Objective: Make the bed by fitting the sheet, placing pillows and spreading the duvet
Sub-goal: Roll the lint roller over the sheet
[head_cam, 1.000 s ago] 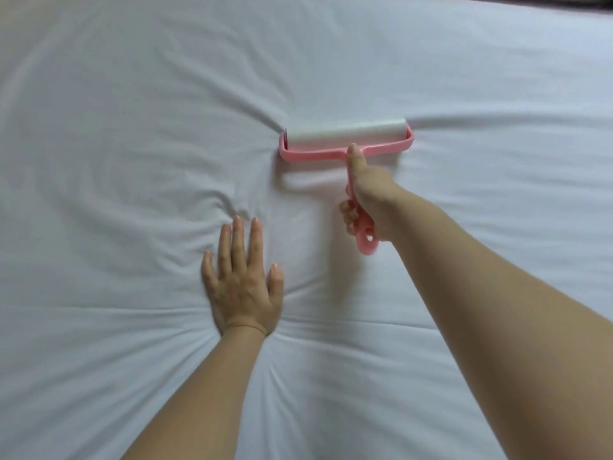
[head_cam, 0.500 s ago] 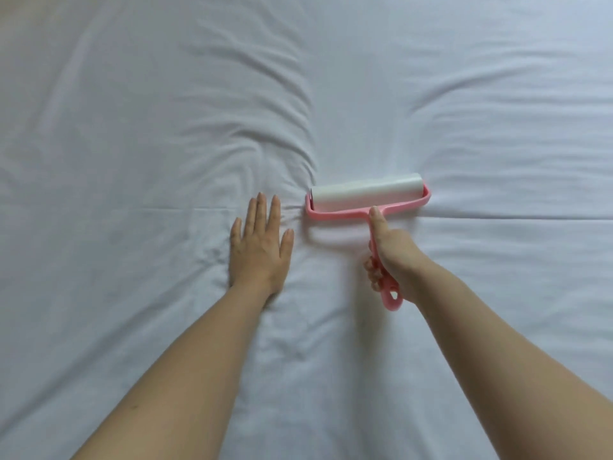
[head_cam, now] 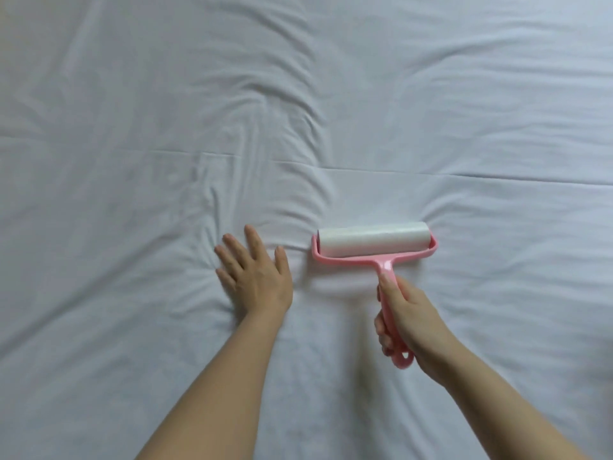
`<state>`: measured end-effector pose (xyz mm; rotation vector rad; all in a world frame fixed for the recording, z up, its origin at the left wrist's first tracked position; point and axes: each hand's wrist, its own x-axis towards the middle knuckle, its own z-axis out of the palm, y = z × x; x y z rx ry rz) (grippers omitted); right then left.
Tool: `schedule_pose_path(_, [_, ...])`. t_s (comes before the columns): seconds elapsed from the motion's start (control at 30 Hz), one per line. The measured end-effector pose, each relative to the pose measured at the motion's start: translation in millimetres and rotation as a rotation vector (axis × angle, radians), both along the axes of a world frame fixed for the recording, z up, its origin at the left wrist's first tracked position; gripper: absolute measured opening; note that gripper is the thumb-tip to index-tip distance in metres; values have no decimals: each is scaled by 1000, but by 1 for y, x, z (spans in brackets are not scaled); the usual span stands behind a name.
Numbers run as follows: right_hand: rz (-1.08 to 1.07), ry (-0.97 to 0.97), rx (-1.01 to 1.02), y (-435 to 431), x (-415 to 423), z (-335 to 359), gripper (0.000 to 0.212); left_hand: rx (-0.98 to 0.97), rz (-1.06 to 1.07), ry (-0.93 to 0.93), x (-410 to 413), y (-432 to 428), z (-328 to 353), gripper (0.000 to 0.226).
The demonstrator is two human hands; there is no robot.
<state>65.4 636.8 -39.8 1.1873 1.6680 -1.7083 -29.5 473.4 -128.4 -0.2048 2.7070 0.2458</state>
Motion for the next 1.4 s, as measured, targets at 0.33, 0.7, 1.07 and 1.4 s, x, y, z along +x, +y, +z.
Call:
schedule_pose_path(0.33, [-5, 51, 99, 16, -99, -19, 41, 28, -231, -93, -25, -33, 4, 55])
schedule_pose_path(0.7, [-58, 3, 27, 19, -121, 3, 39, 205, -134, -168, -33, -42, 31, 47])
schedule_pose_path(1.07, [55, 279, 215, -36, 42, 16, 17, -53, 217, -81, 94, -99, 34, 61])
schedule_pose_path(1.4, [172, 119, 109, -75, 6, -1, 20, 11, 191, -393, 58, -114, 31, 75])
